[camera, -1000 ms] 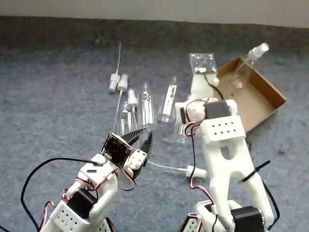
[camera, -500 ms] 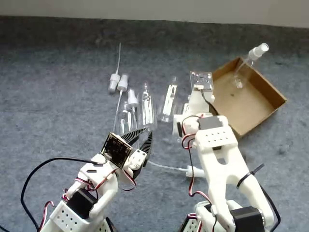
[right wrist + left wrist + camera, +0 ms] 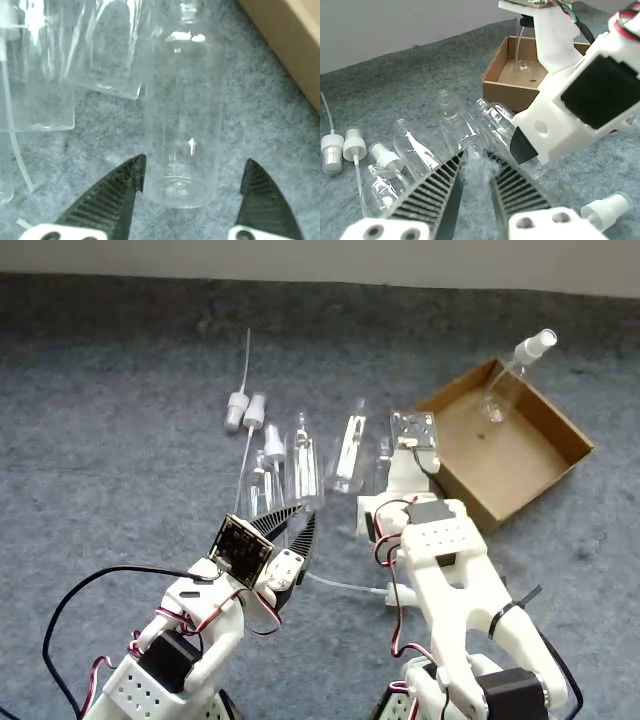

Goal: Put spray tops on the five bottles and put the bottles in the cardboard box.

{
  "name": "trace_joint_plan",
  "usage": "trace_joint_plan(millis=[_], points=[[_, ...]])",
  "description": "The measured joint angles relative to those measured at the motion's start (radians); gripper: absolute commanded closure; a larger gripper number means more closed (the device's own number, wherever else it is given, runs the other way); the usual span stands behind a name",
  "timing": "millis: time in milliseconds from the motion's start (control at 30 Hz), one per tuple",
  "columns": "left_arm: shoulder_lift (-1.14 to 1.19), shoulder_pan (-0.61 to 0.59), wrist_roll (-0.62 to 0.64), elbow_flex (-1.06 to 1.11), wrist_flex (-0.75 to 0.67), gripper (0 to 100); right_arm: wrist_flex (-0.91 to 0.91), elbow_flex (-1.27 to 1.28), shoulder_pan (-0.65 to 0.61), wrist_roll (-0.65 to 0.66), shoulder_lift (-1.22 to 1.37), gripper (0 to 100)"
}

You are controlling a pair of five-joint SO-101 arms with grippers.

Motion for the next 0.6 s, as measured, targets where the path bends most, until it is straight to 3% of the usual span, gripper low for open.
trace_joint_plan(millis=[167,600], points=[[0.000,0.000,0.000,0.000,0.000,99,0.000,0.000,0.002,0.011,0.000,86.5],[0.000,0.000,0.000,0.000,0.000,99,0.101,-0.002,0.035,0.241,-0.015,87.6]])
